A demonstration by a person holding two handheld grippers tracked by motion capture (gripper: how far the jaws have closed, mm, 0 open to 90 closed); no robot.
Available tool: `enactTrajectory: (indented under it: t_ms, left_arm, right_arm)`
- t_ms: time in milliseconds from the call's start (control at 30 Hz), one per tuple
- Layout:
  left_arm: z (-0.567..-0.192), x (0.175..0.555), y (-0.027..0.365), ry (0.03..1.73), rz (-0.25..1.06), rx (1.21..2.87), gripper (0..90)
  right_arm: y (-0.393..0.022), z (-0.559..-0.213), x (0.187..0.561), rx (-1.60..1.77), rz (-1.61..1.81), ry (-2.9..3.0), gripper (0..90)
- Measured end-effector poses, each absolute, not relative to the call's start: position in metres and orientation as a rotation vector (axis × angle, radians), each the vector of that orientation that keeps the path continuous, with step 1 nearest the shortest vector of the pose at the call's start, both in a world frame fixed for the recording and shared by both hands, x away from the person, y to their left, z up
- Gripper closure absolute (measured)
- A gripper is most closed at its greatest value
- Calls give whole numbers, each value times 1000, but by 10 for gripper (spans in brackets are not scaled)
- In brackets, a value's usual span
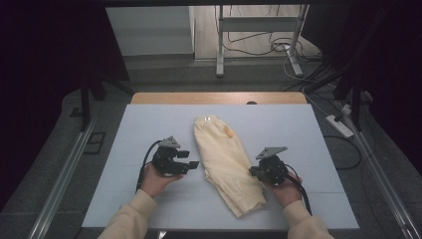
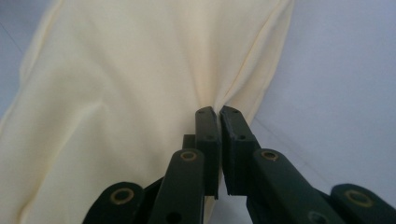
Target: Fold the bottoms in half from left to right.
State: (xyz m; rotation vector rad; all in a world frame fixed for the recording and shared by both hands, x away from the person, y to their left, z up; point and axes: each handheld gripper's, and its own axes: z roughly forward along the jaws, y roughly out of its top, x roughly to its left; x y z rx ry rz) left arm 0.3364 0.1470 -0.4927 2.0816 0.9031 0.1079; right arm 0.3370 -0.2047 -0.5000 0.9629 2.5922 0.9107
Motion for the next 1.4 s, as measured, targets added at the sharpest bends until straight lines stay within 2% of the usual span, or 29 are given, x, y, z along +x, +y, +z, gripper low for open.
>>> enactTrajectory:
  t_ms: [167, 367, 500, 800, 1400]
  left_arm:
    - [-494, 338, 147, 906, 107, 2084, 358]
    - [-494, 338, 148, 908, 116, 2081, 356]
    - [-493, 338, 149, 908, 120, 2074, 356]
    - [-494, 339, 150, 910, 121, 2074, 354]
    - [-495, 340, 153, 921, 116, 2069, 344]
  right_arm:
    - [-200, -510, 339, 956, 875, 2611, 797]
    - [-203, -504, 339, 964, 896, 2571, 583]
    - [-206, -495, 334, 941, 967, 2547, 481]
    - [-192, -476, 319, 827, 1060, 2574, 438]
    - [-165, -479, 298, 701, 1065, 2700, 409]
